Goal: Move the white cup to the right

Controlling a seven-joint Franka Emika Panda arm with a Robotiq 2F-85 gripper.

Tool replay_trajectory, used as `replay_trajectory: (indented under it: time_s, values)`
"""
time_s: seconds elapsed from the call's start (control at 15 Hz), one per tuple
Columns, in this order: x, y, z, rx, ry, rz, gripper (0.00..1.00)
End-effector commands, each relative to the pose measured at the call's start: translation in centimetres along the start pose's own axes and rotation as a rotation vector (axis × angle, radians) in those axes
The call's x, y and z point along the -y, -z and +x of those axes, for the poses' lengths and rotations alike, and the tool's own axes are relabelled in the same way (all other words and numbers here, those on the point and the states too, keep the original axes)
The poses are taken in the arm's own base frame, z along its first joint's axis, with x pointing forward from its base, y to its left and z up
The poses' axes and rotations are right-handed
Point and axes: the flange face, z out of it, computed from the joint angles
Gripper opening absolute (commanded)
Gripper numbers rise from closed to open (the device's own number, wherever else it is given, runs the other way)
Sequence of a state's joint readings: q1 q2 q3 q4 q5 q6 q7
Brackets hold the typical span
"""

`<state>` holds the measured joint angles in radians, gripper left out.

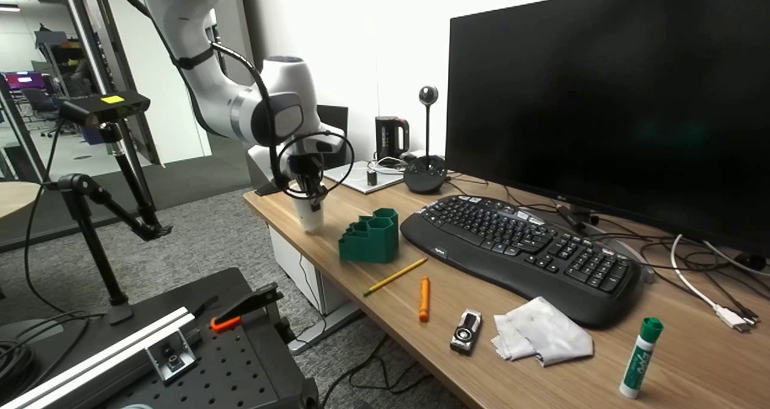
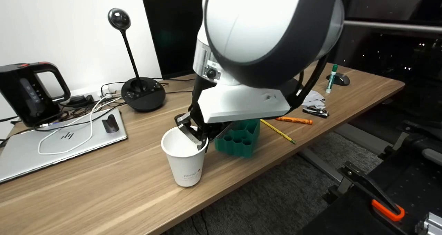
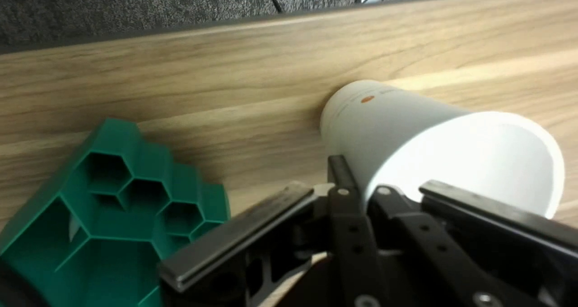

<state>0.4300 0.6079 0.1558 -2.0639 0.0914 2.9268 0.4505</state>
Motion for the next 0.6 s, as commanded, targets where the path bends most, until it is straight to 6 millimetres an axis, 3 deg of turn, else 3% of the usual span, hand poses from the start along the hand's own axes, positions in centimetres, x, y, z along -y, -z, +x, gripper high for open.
replay_trajectory:
  time_s: [0.0,0.13,0.27,0.53]
  values:
    - [-1.7,6.1,-3.7,0.078,0.148,-0.005,0.01]
    - [-4.0,8.8,-3.9,0.077,0.147,-0.054,0.01]
    - [-7.8,12.3,-2.4,-0.011,0.063,-0.103,0.01]
    - [-18.4,17.7,1.9,-0.099,-0.119,-0.226,0.01]
